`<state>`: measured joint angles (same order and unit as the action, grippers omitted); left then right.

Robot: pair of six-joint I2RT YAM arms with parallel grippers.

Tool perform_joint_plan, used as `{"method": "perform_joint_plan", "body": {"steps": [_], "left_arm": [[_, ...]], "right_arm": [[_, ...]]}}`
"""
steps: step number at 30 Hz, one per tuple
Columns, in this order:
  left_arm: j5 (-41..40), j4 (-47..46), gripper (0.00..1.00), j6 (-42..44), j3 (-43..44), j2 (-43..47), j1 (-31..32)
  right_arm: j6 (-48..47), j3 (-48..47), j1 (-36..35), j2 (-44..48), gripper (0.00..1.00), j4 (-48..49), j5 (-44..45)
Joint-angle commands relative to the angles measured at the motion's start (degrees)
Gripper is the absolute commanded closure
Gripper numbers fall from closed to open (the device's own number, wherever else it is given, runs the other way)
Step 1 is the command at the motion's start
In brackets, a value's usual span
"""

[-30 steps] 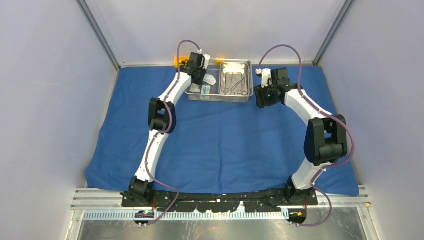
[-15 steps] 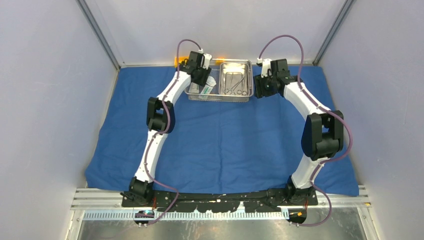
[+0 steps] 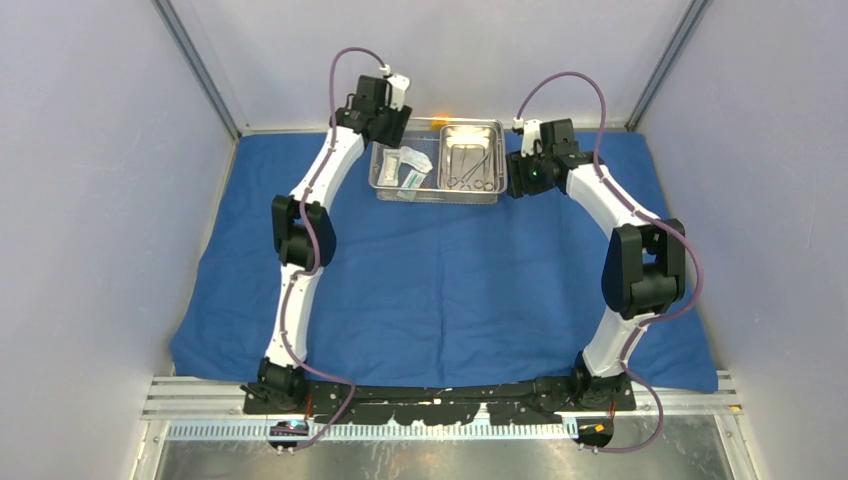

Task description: Open and lay out the surgical kit

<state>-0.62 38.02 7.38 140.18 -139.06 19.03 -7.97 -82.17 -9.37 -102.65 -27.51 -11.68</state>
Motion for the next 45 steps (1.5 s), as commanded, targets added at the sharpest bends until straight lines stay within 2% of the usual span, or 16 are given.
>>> {"method": "perform_joint_plan", "body": {"steps": [1, 7, 11, 18, 25, 32, 35, 45], "left_arm": [[-1.2, 3.7, 0.37, -2.8, 4.5, -4.8, -3.1], [-0.5, 4.3, 0.36, -5.1, 4.8, -8.1, -3.5], [-1.7, 4.7, 0.40, -5.1, 4.3, -9.0, -3.7], [2.7, 4.6, 0.69, -7.1, -2.0, -5.4, -6.3], [5.9, 4.9, 1.00, -9.6, -8.2, 0.3, -12.0], [5.0, 2.9, 1.00, -7.7, -18.1, 7.9, -18.6], [4.7, 1.6, 1.00, -5.9, -20.9, 9.6, -23.6], [3.5, 3.2, 1.00, -3.3, -18.4, 6.0, -28.4]], "right_arm": [[0.1, -0.4, 0.0, 0.0, 0.45, 0.3, -0.8], [-0.3, 0.5, 0.0, 0.5, 0.45, -0.2, -0.7], [-0.4, 0.8, 0.0, 0.9, 0.45, -0.9, -0.9], [-0.7, 1.1, 0.0, 1.7, 0.45, -1.4, -0.8], [-1.1, 1.1, 0.0, 1.5, 0.45, -2.2, -0.9], [-1.3, 0.9, -0.1, 1.4, 0.45, -2.8, -1.1], [-1.3, 0.8, 0.0, 1.3, 0.45, -2.8, -1.1], [-1.6, 0.2, 0.0, 0.6, 0.45, -3.7, -0.6]]}}
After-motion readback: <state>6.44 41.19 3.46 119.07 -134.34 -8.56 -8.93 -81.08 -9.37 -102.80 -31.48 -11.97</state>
